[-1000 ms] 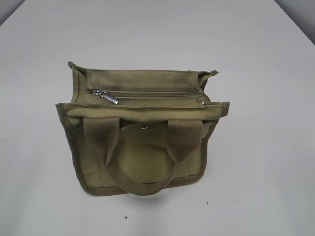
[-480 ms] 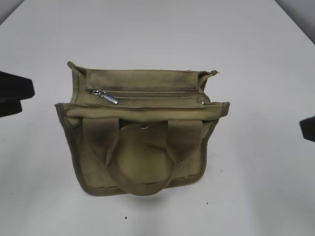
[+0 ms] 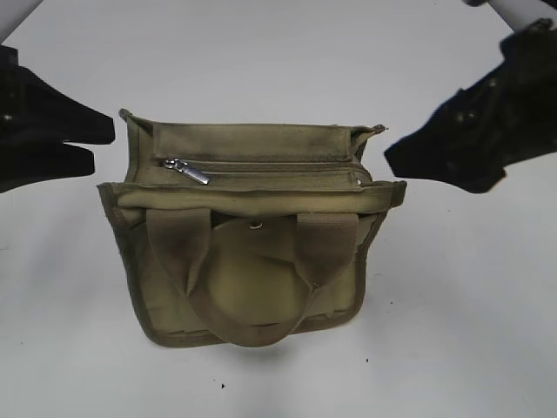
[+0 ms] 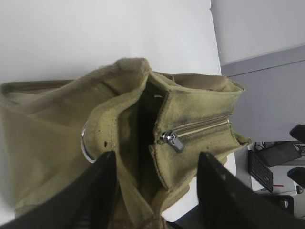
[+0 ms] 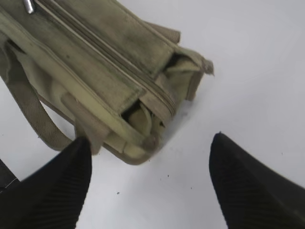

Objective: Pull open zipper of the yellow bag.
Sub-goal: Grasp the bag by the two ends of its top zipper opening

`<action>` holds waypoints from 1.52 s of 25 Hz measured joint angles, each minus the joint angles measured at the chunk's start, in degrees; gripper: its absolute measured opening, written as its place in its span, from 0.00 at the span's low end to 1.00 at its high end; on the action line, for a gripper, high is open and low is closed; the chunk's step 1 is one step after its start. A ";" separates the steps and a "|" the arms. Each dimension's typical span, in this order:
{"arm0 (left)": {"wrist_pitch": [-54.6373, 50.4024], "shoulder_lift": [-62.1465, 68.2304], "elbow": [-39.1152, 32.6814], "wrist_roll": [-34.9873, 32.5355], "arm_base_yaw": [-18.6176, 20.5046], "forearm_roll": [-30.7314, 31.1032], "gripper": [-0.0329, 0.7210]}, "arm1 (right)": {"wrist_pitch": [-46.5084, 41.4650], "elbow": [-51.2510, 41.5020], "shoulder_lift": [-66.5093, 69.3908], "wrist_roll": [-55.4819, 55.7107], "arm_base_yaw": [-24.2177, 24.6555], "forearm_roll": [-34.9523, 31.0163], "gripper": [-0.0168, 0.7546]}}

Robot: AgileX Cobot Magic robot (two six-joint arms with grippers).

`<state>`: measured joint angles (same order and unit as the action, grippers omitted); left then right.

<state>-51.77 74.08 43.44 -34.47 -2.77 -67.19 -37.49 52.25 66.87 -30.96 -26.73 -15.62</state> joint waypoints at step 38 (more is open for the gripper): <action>-0.54 16.04 11.08 0.16 -10.17 -7.85 0.05 | 8.89 22.15 31.29 -11.14 -16.12 0.37 0.65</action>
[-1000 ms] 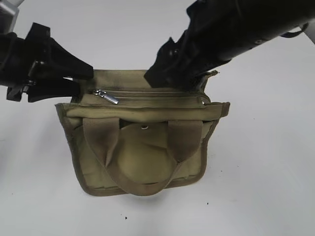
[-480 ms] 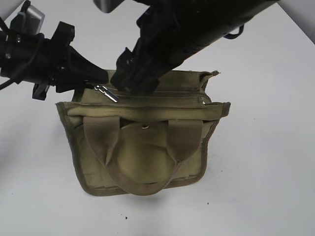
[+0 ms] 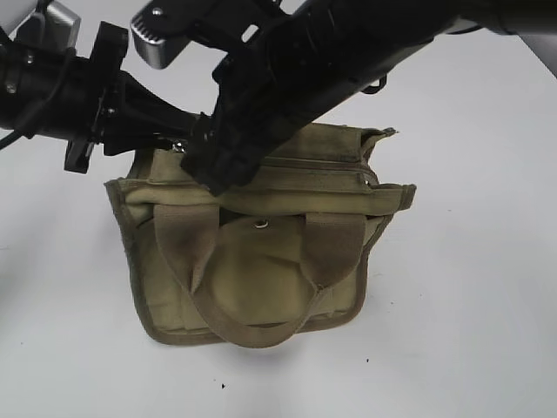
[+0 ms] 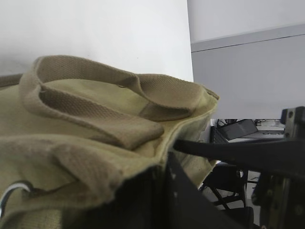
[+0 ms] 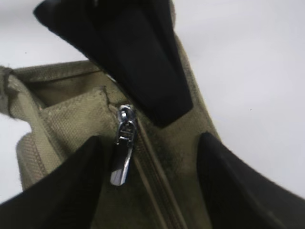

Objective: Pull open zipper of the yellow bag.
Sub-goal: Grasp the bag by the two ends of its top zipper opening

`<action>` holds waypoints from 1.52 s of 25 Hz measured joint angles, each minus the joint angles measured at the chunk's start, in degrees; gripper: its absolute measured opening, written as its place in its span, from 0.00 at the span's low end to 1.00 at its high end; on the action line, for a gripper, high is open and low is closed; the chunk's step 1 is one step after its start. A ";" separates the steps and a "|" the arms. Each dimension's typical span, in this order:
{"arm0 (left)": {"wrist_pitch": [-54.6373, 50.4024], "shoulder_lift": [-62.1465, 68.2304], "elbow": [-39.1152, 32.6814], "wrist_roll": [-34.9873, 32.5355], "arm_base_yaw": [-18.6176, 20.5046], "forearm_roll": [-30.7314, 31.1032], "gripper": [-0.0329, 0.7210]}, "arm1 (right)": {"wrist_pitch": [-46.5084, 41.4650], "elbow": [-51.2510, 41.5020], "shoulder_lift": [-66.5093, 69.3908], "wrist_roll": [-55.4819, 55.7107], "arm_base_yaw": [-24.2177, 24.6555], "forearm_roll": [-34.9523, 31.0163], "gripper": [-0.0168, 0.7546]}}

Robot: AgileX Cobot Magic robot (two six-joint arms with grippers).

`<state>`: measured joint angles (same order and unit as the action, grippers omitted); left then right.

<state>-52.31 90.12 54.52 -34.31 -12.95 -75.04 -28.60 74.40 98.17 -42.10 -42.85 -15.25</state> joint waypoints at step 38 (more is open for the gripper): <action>-2.36 0.23 -0.29 -0.89 -0.21 -0.85 0.05 | -8.16 0.76 -1.37 0.94 0.52 3.67 0.13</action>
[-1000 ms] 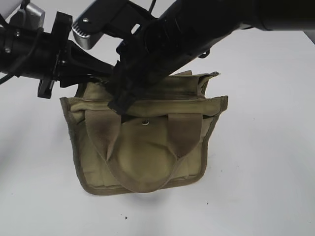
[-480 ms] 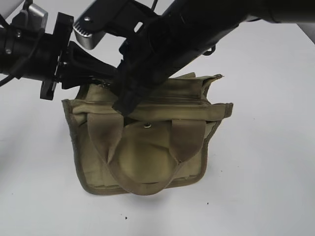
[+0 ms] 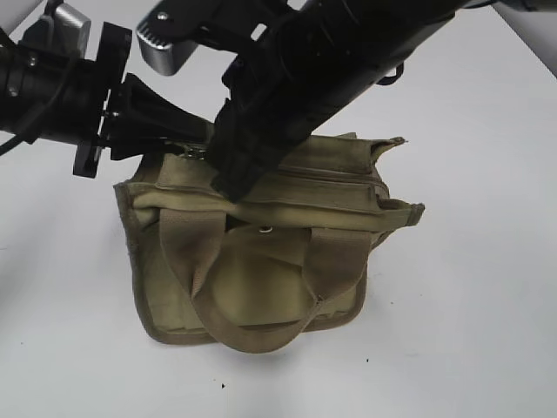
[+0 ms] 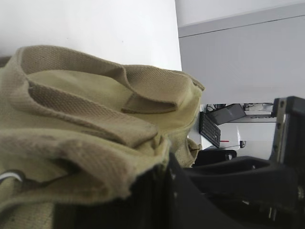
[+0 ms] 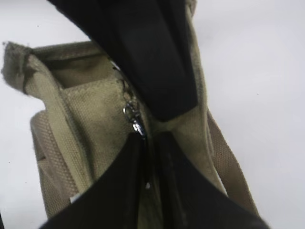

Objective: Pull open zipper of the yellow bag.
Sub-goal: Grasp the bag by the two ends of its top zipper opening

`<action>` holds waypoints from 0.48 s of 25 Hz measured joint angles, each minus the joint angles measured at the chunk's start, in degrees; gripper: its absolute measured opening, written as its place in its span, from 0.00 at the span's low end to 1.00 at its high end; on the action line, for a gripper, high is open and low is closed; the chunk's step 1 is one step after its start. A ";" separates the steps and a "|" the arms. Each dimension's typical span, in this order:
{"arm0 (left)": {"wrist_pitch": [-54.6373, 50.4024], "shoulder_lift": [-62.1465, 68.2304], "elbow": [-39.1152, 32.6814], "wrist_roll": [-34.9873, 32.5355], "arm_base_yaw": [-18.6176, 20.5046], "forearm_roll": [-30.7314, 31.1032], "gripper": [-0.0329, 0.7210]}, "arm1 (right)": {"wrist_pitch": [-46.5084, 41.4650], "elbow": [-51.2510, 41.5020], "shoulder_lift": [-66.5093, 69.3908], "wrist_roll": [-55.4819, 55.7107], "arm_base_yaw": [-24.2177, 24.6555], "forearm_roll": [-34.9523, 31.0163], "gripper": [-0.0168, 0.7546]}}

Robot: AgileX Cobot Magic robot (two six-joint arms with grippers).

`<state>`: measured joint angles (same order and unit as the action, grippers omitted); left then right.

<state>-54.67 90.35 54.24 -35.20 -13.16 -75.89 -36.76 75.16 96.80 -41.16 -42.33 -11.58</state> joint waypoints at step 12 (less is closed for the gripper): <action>1.81 -0.13 0.10 -0.45 2.97 1.59 0.05 | -7.32 -0.21 -0.24 1.43 2.07 2.44 0.02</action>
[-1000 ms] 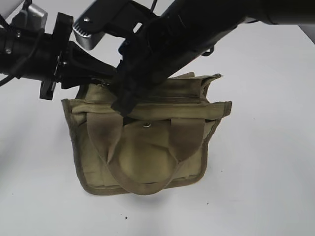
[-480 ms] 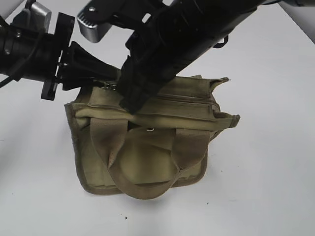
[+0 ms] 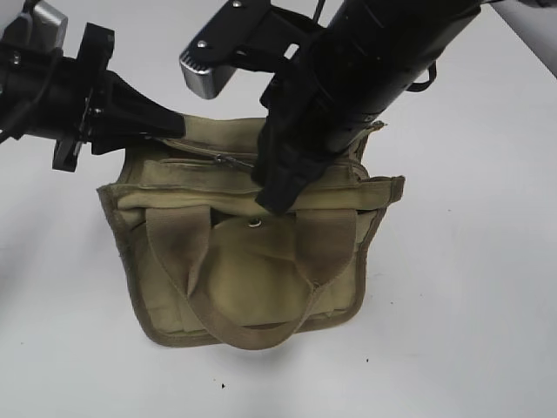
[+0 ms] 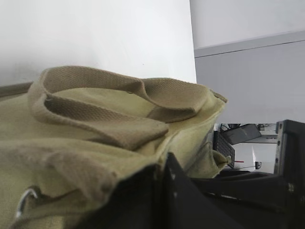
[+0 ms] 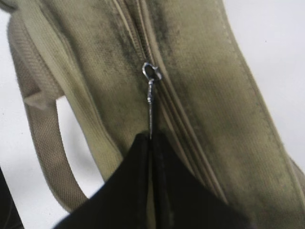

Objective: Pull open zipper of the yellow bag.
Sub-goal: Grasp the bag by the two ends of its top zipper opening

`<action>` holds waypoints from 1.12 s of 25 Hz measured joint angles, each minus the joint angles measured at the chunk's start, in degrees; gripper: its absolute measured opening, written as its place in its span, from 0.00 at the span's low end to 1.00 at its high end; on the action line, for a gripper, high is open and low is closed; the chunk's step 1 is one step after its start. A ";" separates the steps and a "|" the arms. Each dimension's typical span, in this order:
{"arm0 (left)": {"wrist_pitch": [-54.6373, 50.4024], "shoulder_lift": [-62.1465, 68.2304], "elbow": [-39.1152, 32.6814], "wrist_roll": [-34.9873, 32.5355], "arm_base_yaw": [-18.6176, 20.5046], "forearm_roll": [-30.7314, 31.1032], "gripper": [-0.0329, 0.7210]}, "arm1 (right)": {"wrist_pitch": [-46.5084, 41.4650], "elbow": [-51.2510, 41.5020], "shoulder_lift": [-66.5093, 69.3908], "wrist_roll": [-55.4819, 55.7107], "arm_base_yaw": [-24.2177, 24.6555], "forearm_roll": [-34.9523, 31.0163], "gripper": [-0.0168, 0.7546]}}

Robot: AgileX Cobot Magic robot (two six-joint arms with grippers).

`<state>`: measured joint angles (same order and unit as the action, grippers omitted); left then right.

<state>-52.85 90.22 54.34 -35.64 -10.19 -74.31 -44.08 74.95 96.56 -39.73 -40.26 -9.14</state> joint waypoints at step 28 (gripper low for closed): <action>-0.28 0.00 0.17 0.00 0.18 0.33 0.06 | -19.02 -0.10 -1.32 17.38 16.21 0.62 0.18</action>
<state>-53.13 90.22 54.51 -35.64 -10.01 -73.97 -63.10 74.85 95.24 -22.35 -24.05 -8.53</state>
